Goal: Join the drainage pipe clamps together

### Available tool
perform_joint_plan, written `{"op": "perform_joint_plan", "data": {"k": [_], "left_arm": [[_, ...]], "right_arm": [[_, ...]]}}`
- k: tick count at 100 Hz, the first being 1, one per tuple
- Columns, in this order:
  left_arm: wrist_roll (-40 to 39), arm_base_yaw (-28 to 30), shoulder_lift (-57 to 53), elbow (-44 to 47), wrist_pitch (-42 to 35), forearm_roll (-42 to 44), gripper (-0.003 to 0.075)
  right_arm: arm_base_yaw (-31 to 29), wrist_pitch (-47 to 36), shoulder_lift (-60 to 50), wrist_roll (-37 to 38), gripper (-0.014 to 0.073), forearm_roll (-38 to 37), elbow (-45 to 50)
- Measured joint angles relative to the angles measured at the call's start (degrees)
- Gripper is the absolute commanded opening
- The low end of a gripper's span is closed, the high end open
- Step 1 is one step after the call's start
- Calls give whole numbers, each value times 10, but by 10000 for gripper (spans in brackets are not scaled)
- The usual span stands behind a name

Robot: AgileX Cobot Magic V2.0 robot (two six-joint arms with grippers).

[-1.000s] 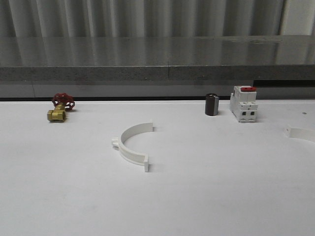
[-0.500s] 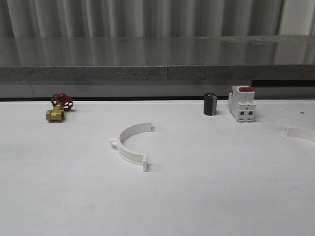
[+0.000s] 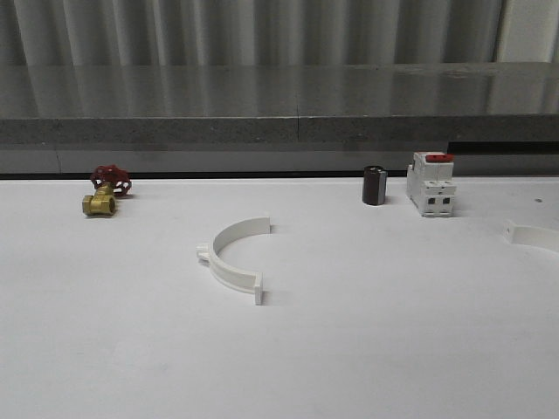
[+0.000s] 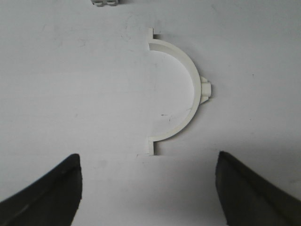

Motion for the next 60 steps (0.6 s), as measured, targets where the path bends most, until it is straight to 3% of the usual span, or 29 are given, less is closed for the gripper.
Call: {"op": "perform_joint_plan", "data": {"k": [31, 60], "left_arm": [[0, 0, 0, 0, 0, 0, -20], [0, 0, 0, 0, 0, 0, -20]], "right_arm": [[-55, 18, 172, -26, 596, 0, -115], [-78, 5, 299, -68, 596, -1, -158]]}}
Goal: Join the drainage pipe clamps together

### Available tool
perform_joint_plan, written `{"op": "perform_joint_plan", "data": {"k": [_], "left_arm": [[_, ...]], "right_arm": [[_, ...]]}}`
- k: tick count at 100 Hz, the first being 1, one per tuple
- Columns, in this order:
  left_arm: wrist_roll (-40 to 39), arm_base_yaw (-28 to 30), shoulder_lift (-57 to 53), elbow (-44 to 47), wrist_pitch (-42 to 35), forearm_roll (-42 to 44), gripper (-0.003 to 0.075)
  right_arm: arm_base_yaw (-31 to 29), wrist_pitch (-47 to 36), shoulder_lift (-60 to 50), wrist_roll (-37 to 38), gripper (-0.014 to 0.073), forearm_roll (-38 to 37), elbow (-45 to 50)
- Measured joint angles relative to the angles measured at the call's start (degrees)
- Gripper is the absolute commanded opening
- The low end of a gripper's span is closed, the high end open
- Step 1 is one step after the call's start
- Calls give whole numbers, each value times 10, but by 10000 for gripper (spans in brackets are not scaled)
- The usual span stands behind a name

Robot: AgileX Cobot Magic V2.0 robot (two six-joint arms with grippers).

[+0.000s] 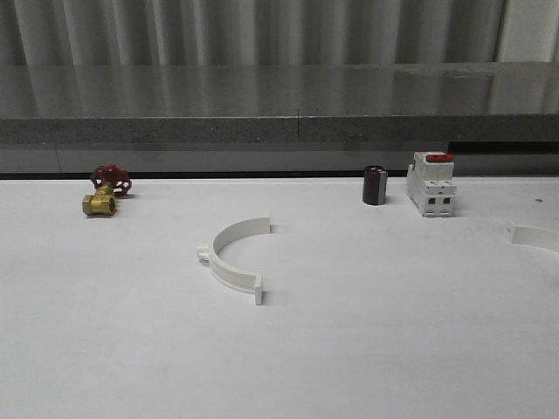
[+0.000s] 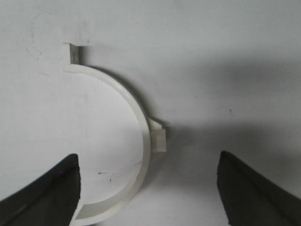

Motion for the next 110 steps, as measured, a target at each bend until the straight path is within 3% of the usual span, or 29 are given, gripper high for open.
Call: {"op": "perform_joint_plan", "data": {"k": [37, 85, 95, 110], "left_arm": [[0, 0, 0, 0, 0, 0, -20], [0, 0, 0, 0, 0, 0, -20], [0, 0, 0, 0, 0, 0, -20], [0, 0, 0, 0, 0, 0, -20]], "right_arm": [[0, -18, 100, -7, 596, 0, -17], [0, -29, 106, -7, 591, 0, -17], [0, -27, 106, -7, 510, 0, -17], [0, -24, 106, -5, 253, 0, -17]]}}
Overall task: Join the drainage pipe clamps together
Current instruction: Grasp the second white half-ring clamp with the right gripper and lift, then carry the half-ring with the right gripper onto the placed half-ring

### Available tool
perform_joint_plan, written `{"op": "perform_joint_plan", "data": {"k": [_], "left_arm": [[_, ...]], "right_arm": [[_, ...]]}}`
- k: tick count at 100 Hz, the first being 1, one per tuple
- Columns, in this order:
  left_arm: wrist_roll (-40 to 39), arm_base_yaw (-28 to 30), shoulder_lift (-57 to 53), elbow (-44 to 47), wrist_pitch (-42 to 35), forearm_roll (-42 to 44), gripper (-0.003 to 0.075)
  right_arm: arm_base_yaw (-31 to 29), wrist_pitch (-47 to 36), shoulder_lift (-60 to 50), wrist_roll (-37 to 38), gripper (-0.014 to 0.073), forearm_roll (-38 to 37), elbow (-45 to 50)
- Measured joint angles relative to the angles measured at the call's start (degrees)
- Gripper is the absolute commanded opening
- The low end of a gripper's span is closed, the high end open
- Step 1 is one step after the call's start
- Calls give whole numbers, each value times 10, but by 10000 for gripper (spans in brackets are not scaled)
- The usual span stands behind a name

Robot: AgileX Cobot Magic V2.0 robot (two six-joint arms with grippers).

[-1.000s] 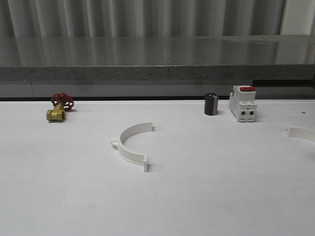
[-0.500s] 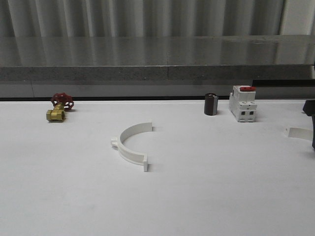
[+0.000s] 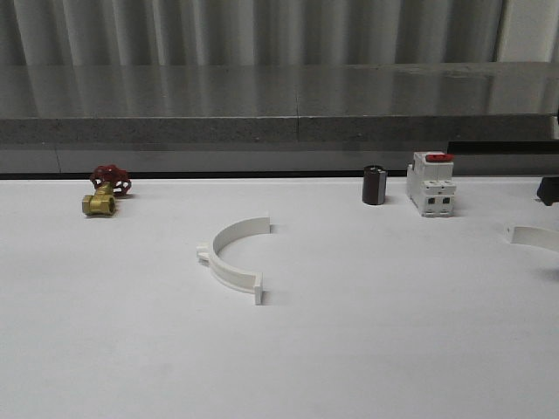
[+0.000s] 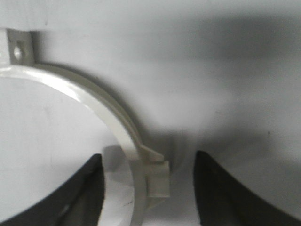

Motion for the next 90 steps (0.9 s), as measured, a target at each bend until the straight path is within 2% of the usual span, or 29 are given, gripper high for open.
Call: {"op": "perform_joint_plan", "data": {"k": [10, 21, 48, 65, 90], "left_arm": [[0, 0, 0, 0, 0, 0, -20], [0, 0, 0, 0, 0, 0, -20], [0, 0, 0, 0, 0, 0, -20], [0, 0, 0, 0, 0, 0, -20], [0, 0, 0, 0, 0, 0, -20]], "right_arm": [[0, 1, 0, 8, 99, 0, 0], [0, 6, 0, 10, 27, 0, 0], [24, 40, -3, 56, 28, 1, -25], [105, 53, -7, 139, 28, -7, -60], [226, 61, -3, 301, 28, -73, -112]]}}
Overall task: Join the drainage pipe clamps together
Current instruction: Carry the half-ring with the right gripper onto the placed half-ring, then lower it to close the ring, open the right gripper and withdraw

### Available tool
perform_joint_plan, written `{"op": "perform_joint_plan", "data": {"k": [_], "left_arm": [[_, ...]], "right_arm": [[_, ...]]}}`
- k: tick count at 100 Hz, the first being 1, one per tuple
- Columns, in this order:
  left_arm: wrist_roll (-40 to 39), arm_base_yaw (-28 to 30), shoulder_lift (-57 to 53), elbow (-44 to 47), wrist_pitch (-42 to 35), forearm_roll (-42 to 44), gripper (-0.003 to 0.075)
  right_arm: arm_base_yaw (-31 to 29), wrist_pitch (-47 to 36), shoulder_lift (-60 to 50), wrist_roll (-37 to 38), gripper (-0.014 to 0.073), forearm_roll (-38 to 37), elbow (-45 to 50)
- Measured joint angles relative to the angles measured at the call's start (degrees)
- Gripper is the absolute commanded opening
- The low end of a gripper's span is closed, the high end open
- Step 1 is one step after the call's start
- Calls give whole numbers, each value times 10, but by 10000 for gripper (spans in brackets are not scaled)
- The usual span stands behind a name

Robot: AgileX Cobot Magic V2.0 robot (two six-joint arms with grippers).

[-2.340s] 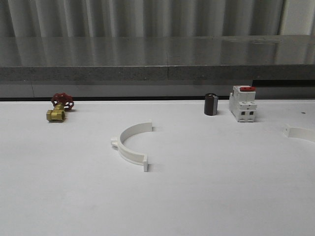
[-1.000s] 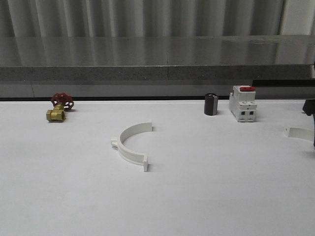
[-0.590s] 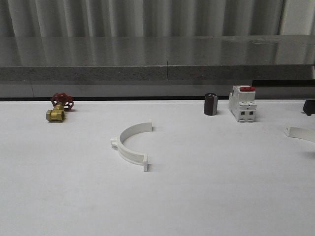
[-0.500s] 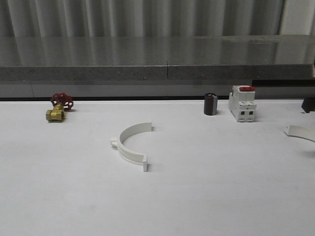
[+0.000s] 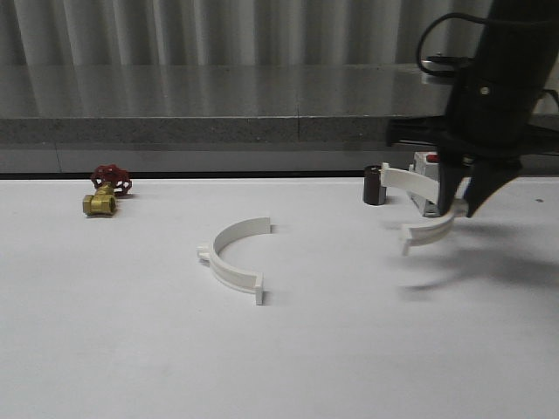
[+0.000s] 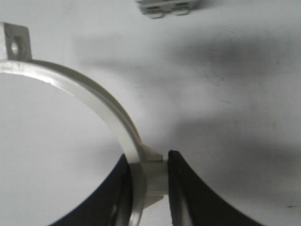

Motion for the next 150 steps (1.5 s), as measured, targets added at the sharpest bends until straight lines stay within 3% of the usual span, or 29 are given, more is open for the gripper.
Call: {"op": "perform_joint_plan", "data": {"k": [56, 150], "left_arm": [[0, 0, 0, 0, 0, 0, -20], [0, 0, 0, 0, 0, 0, -20]], "right_arm": [[133, 27, 115, 112, 28, -19, -112], [153, 23, 147, 155, 28, -21, -134]]}}
